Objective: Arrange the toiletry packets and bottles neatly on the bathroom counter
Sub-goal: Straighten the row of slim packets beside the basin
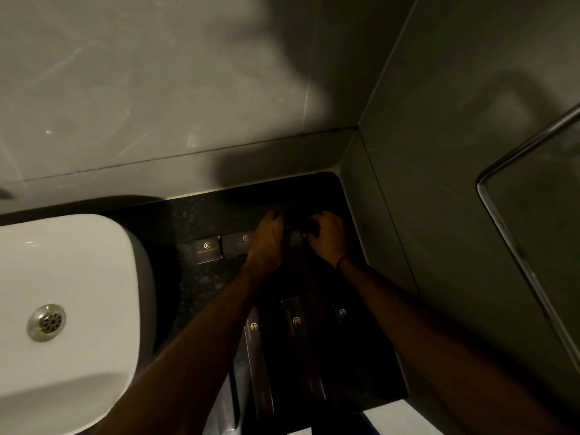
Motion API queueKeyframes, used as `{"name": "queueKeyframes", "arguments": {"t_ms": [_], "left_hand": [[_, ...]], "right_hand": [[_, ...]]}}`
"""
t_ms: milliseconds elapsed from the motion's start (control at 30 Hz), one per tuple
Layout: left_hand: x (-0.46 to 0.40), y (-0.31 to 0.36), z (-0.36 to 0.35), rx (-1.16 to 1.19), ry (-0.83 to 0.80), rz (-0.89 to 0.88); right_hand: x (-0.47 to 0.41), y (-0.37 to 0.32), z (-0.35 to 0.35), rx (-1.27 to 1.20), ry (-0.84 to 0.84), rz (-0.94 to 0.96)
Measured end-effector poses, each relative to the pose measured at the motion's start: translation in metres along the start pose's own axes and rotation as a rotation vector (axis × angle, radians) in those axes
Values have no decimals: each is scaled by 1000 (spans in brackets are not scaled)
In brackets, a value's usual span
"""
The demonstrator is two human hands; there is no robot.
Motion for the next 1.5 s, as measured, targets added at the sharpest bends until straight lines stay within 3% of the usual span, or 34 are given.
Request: {"name": "queueKeyframes", "arguments": {"t_ms": [233, 433, 633, 767, 900, 1200, 1500], "left_hand": [[2, -2, -1, 51, -5, 40], [58, -9, 22, 113, 136, 32], [158, -41, 46, 19, 164, 119], [217, -51, 50, -40, 258, 353], [257, -57, 34, 142, 149, 588], [280, -54, 29, 190, 97, 567], [280, -54, 30, 139, 83, 613]], "right_hand": [[5, 3, 2, -89, -7, -111], [65, -5, 5, -179, 130, -181], [143, -56, -53, -152, -65, -140], [188, -67, -91, -51, -263, -126], [214, -66, -104, -66, -256, -117], [223, -66, -104, -193, -155, -151], [224, -68, -104, -193, -197, -181]]}}
Point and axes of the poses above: each hand's wrist, its own x-axis away from the middle knuckle, its own z-axis out of the back of the hand, y = z × x, the point moved 3 cm from there along -x, towards the middle knuckle, and after that the axes turned 5 degrees about x, right-handed, at the moved point
